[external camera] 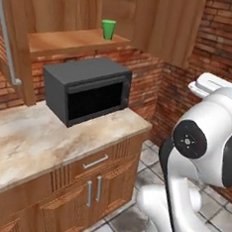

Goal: Open the cabinet directly in front. Then move the liquor and the cup to the dining counter with the jar on it.

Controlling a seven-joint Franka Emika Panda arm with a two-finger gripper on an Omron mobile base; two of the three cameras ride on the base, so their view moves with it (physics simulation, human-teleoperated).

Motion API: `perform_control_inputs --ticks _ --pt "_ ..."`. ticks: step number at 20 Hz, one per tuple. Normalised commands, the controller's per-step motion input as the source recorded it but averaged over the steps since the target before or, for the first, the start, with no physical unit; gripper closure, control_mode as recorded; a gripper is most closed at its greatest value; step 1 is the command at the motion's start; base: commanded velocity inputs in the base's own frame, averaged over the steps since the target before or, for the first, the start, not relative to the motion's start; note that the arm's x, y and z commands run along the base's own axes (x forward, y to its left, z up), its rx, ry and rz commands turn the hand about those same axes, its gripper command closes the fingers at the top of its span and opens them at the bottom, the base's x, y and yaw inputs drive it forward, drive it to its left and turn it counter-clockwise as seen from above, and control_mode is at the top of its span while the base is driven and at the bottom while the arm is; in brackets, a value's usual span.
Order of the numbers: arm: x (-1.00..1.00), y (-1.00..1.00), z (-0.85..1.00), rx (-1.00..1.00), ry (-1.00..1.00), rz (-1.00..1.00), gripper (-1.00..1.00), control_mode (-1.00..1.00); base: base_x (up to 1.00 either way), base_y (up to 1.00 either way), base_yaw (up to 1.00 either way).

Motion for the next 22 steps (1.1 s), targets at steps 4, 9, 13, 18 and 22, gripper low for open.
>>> perform_control_inputs --ticks 4,9,13,18,22 --pt "0.0 0.0 0.0 0.0 0.0 0.0 1.0 1.0 -0.69 0.17 -0.42" --pt "0.0 0.0 0.0 0.0 0.0 0.0 1.0 1.0 -0.56 0.32 -0.46" --pt "0.0 0.0 0.0 0.0 0.0 0.0 1.0 1.0 -0.33 0.37 -0.5" --pt "0.0 0.0 0.0 0.0 0.0 0.0 1.0 1.0 -0.34 0.22 -0.53" --pt "0.0 0.0 0.0 0.0 0.0 0.0 1.0 1.0 -0.39 0.04 -0.54"
